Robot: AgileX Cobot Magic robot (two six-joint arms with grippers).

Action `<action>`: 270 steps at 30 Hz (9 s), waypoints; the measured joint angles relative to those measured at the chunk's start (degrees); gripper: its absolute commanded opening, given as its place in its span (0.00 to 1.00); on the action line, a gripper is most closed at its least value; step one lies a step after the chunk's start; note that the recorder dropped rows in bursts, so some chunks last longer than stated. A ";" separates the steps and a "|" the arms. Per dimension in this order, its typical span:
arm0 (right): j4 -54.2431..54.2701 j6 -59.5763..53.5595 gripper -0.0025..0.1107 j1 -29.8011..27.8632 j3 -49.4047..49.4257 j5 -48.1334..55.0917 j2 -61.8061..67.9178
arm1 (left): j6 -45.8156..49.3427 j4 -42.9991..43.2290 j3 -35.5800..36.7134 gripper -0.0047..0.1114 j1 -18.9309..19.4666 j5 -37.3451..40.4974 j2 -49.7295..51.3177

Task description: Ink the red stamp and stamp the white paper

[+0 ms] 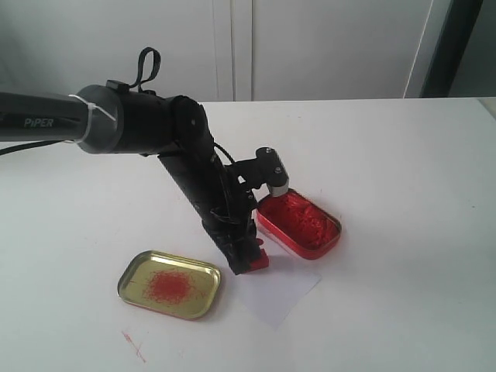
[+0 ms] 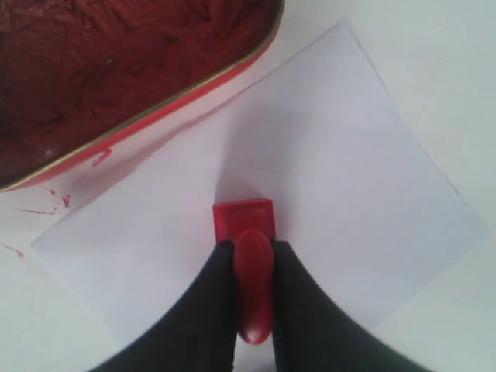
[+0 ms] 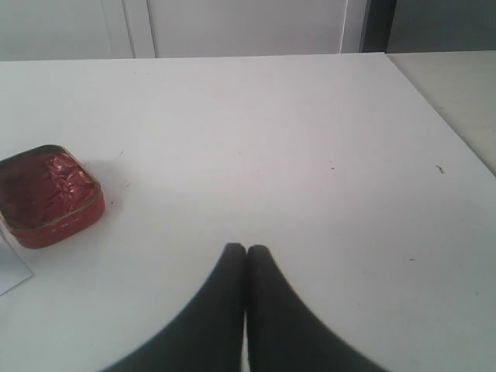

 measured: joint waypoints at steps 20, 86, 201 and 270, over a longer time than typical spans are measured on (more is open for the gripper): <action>0.00 0.00 0.02 0.00 0.00 0.00 0.00 | 0.00 -0.34 -0.43 0.04 0.06 0.60 0.85; 0.00 0.00 0.02 0.00 0.00 0.00 0.00 | -3.19 2.09 1.01 0.04 -0.05 -1.40 -4.40; 0.00 0.82 0.02 0.00 0.00 0.00 0.00 | -2.11 -35.97 1.13 0.14 28.63 13.36 7.80; 0.00 0.82 0.02 0.00 0.00 0.00 0.00 | -32.37 -5.02 1.13 0.04 31.88 13.21 -8.25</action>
